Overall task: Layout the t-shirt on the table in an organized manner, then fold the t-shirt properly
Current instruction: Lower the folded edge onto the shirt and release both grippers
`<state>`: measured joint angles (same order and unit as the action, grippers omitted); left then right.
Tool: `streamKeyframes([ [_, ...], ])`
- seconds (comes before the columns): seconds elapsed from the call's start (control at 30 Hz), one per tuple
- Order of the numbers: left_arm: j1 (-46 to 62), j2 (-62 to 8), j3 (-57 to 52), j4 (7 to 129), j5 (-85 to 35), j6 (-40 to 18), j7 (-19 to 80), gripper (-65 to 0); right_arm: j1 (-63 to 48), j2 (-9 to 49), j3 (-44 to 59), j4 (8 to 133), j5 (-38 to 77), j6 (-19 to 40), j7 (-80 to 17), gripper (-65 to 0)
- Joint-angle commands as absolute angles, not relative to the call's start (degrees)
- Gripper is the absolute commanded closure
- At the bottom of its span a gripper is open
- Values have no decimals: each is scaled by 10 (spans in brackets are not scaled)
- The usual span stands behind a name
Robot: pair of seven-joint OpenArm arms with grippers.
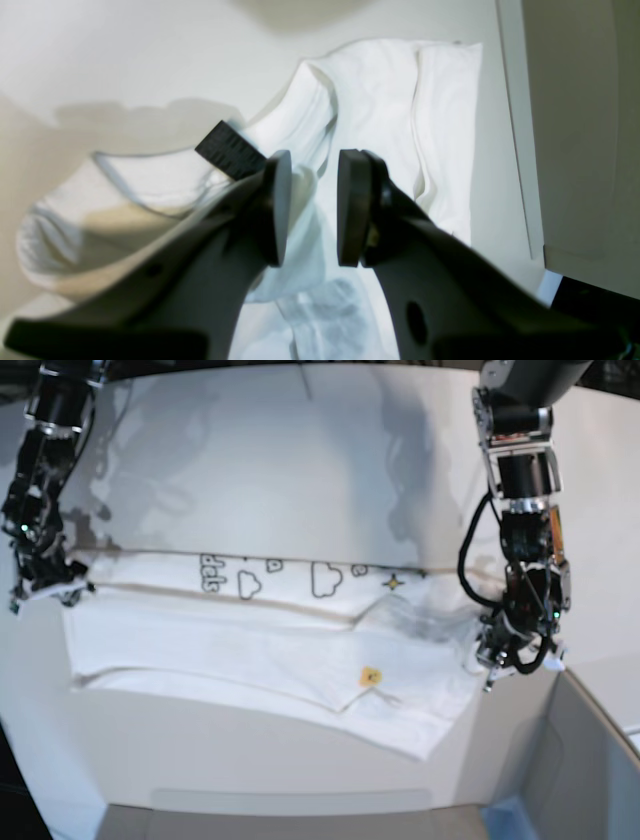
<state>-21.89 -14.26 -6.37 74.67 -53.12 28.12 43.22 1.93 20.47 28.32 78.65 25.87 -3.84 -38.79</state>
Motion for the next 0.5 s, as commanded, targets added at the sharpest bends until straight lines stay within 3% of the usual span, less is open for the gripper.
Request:
streamKeyframes([
  [0.0, -233, -148, -65, 758, -533, 276, 425, -171, 36, 221, 286, 797, 262, -36, -376, -279],
  [0.1, -233, -150, -65, 777, -533, 276, 425, -171, 37, 224, 287, 801, 262, -36, -376, -326],
  [0.47, -204, -151, -66, 912, -533, 276, 424, -171, 45, 226, 294, 880, 262, -36, -376, -327],
])
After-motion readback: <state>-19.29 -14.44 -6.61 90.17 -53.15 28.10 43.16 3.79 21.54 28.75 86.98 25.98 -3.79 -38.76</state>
